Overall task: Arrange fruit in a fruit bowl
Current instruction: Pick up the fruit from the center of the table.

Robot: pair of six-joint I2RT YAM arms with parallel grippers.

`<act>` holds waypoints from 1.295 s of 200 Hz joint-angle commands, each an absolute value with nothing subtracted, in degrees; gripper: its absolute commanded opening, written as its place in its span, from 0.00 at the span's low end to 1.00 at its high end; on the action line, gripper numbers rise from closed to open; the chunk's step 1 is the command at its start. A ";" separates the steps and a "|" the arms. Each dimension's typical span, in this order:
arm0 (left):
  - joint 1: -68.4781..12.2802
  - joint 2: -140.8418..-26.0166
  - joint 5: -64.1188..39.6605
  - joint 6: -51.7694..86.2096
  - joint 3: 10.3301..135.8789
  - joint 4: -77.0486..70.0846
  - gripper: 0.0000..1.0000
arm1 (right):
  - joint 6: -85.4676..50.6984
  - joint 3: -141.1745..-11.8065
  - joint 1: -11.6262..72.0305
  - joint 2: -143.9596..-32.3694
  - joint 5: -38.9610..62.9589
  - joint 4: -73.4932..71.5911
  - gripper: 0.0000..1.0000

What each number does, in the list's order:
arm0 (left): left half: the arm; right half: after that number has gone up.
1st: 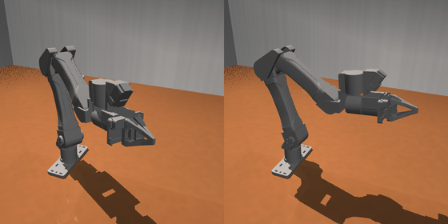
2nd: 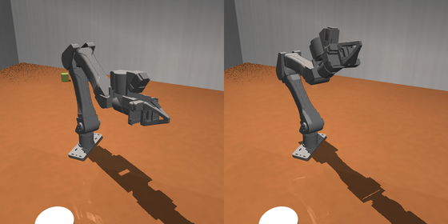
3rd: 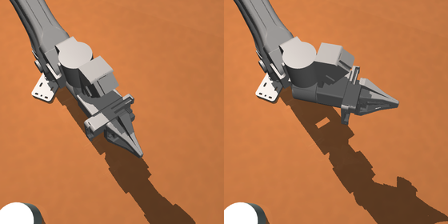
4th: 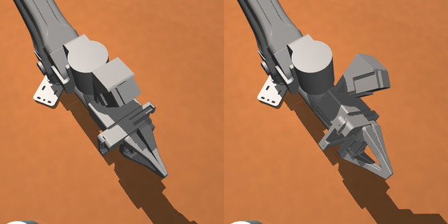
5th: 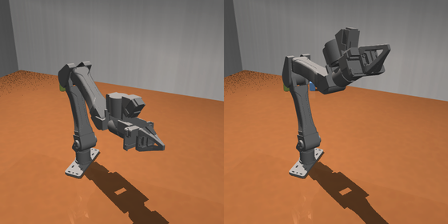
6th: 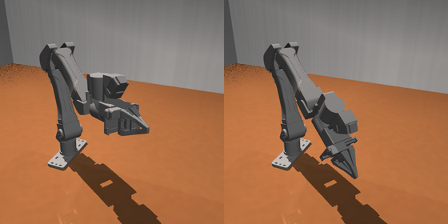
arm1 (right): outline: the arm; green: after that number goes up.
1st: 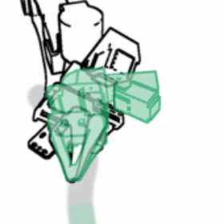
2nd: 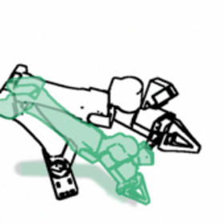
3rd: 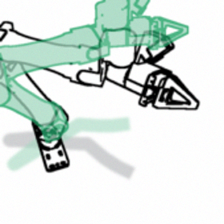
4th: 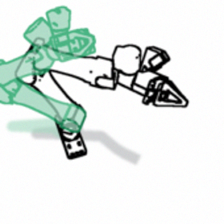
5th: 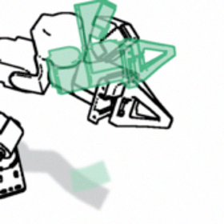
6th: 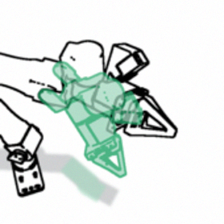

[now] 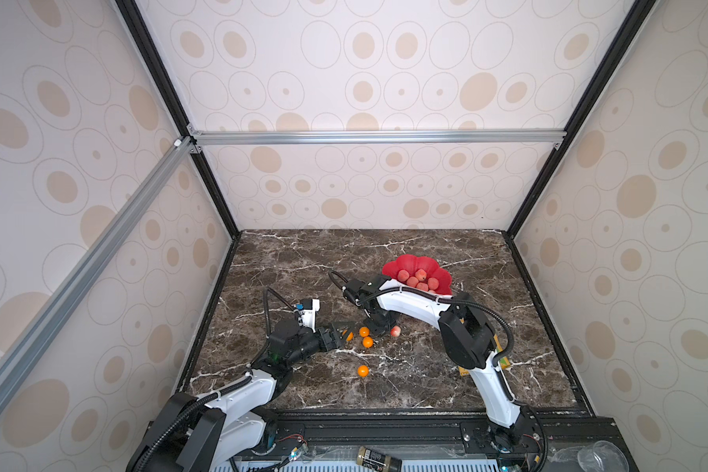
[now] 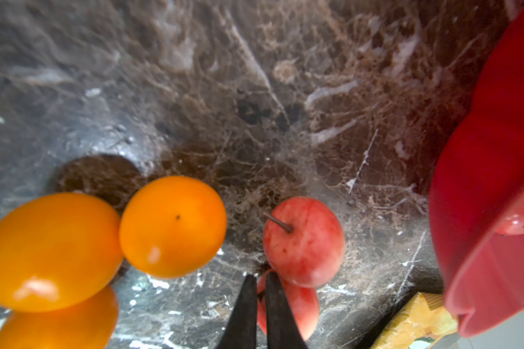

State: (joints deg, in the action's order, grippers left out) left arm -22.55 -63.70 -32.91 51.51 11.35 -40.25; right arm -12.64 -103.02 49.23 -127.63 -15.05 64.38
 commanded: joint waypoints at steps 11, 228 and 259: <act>-22.12 -63.58 -33.50 51.59 12.68 -42.45 0.99 | -12.79 -104.50 49.82 -128.67 -15.59 66.36 0.07; -26.42 -67.12 -31.91 45.24 23.08 -35.81 0.99 | -16.34 -96.66 48.44 -114.40 -12.05 62.99 0.00; -28.53 -71.23 -31.27 44.28 27.29 -36.02 0.99 | -16.52 -94.33 45.79 -110.49 -12.08 62.15 0.00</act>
State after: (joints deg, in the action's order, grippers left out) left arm -27.18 -68.99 -31.99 46.59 22.92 -36.25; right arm -15.53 -96.01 47.92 -113.71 -12.23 62.06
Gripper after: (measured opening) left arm 0.986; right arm 0.043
